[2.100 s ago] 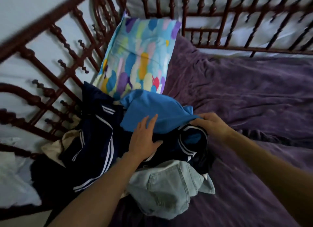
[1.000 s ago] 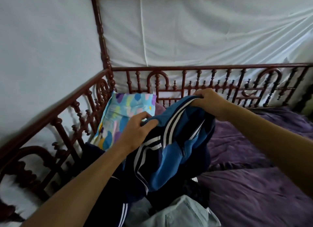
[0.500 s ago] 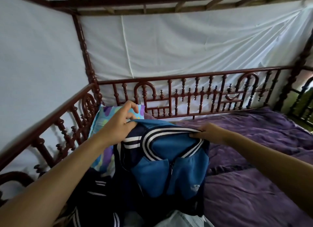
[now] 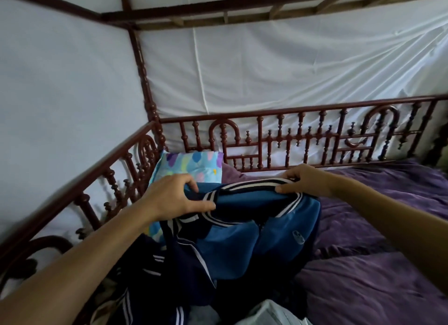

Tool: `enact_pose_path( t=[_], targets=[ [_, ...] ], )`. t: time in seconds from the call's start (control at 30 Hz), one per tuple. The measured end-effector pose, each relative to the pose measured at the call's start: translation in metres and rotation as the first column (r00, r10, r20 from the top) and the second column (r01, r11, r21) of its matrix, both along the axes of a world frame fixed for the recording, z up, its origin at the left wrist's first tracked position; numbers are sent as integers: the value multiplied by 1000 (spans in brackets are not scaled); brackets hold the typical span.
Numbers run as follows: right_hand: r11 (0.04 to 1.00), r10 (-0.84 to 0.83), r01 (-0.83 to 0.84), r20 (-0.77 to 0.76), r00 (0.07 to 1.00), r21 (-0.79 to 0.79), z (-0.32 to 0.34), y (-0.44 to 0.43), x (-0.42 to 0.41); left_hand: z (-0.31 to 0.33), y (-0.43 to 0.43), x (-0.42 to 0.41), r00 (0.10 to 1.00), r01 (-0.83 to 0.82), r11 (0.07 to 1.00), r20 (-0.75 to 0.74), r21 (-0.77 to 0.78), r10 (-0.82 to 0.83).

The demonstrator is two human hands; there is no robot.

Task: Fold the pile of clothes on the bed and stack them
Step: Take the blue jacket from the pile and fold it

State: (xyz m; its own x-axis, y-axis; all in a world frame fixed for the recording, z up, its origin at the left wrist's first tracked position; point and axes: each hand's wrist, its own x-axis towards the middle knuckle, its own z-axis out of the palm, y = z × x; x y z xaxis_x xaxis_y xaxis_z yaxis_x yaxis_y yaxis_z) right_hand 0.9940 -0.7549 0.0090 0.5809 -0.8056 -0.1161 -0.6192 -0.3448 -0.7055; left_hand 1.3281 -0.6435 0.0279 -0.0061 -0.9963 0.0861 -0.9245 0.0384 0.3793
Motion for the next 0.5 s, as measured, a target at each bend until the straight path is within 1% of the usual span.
enact_pose_path(
  t=[0.03, 0.07, 0.1, 0.13, 0.17, 0.2, 0.23, 0.3, 0.33, 0.37, 0.43, 0.47, 0.5],
  targets=[
    [998, -26, 27, 20, 999, -49, -1, 0, 2, -4, 2, -4, 976, 33, 997, 217, -68, -17],
    [995, -40, 44, 51, 998, -91, -1, 0, 3, -6, 2, -7, 943, 81, 989, 330, -124, -36],
    [991, -46, 55, 79, 996, -121, -1, 0, 4, -6, 1, -9, 929, 126, 979, 366, -159, -60],
    [989, -50, 63, 98, 994, -137, 0, 0, 4, -5, 0, -9, 931, 158, 970, 354, -184, -85],
    [987, -51, 67, 109, 993, -145, 1, 2, 3, -4, -1, -8, 945, 177, 962, 310, -208, -107],
    [989, -41, 58, 118, 992, -138, 3, 4, 2, -3, -3, -6, 967, 176, 951, 223, -254, -120],
    [993, -25, 40, 130, 991, -114, 4, 8, 0, -2, -5, -2, 986, 162, 937, 95, -311, -139],
    [999, 17, -11, 159, 987, -44, 4, 17, -3, 5, -7, 0, 971, 94, 907, -161, -411, -174],
    [998, 47, -41, 155, 987, -40, 2, 23, -3, 10, -8, -1, 951, 59, 900, -250, -432, -182],
    [995, 81, -72, 120, 989, -75, -1, 29, -2, 15, -8, -2, 932, 36, 893, -309, -448, -192],
    [964, 99, -109, -55, 994, -244, -11, 40, 5, 25, -11, -5, 897, 13, 875, -382, -483, -224],
    [928, 54, -108, -157, 986, -356, -18, 43, 9, 29, -11, -7, 888, 4, 865, -395, -502, -233],
    [887, -6, -96, -218, 976, -453, -24, 45, 12, 32, -11, -7, 892, 3, 855, -385, -519, -237]
  ],
)
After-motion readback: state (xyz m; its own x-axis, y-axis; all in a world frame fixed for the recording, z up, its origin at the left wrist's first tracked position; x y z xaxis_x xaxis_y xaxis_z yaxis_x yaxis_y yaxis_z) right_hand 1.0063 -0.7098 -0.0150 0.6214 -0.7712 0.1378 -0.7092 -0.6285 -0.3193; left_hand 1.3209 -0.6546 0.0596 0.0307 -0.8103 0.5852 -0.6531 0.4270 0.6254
